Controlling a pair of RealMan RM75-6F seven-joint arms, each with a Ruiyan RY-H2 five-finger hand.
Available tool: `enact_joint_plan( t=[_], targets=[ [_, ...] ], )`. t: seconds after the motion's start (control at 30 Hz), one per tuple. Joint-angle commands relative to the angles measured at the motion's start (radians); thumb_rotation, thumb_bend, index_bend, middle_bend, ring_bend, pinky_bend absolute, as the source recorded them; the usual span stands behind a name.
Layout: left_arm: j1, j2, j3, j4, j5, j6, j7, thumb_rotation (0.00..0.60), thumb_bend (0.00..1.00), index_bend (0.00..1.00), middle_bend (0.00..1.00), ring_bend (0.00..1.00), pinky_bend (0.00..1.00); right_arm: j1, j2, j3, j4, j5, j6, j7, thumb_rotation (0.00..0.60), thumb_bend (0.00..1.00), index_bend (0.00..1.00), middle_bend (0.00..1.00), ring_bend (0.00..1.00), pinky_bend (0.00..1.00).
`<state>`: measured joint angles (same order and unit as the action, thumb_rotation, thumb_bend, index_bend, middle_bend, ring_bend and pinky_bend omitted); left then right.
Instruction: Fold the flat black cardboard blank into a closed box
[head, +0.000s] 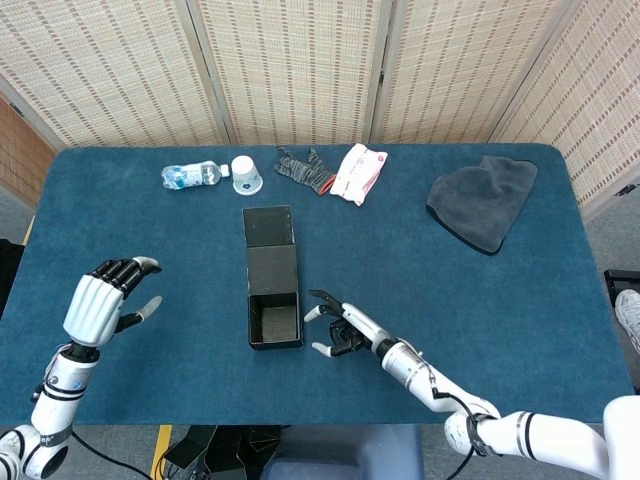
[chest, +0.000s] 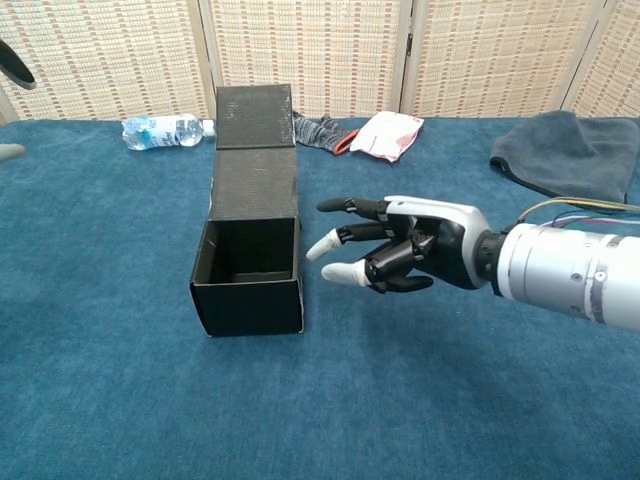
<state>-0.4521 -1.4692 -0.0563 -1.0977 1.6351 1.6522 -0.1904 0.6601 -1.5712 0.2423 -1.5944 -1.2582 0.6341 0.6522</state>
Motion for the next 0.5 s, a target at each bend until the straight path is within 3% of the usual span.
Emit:
enact_joint_plan(
  t=[0.03,0.23,0.37,0.5],
  targets=[
    [0.006,0.066,0.030,-0.083,-0.029,-0.101,-0.101,0.600,0.18,0.25,0.30,0.44,0.53,-0.039,0.081,-0.007,-0.077,-0.055,0.060,0.008,0.600,0.32,0.00,0.26,0.75,0.98],
    [-0.010,0.197,0.093,-0.253,-0.058,-0.296,-0.290,0.600,0.15,0.02,0.09,0.49,0.55,-0.098,0.244,0.002,-0.194,-0.128,0.171,0.032,0.600,0.32,0.00,0.26,0.75,0.98],
    [-0.026,0.216,0.112,-0.302,-0.061,-0.376,-0.351,0.600,0.13,0.00,0.01,0.50,0.55,-0.117,0.310,0.010,-0.232,-0.138,0.214,0.045,0.600,0.32,0.00,0.26,0.75,0.98],
    [-0.057,0.205,0.132,-0.321,-0.054,-0.476,-0.406,0.600,0.11,0.00,0.00,0.50,0.57,-0.130,0.346,0.010,-0.244,-0.141,0.246,0.069,0.600,0.32,0.00,0.26,0.75,0.98]
  ],
)
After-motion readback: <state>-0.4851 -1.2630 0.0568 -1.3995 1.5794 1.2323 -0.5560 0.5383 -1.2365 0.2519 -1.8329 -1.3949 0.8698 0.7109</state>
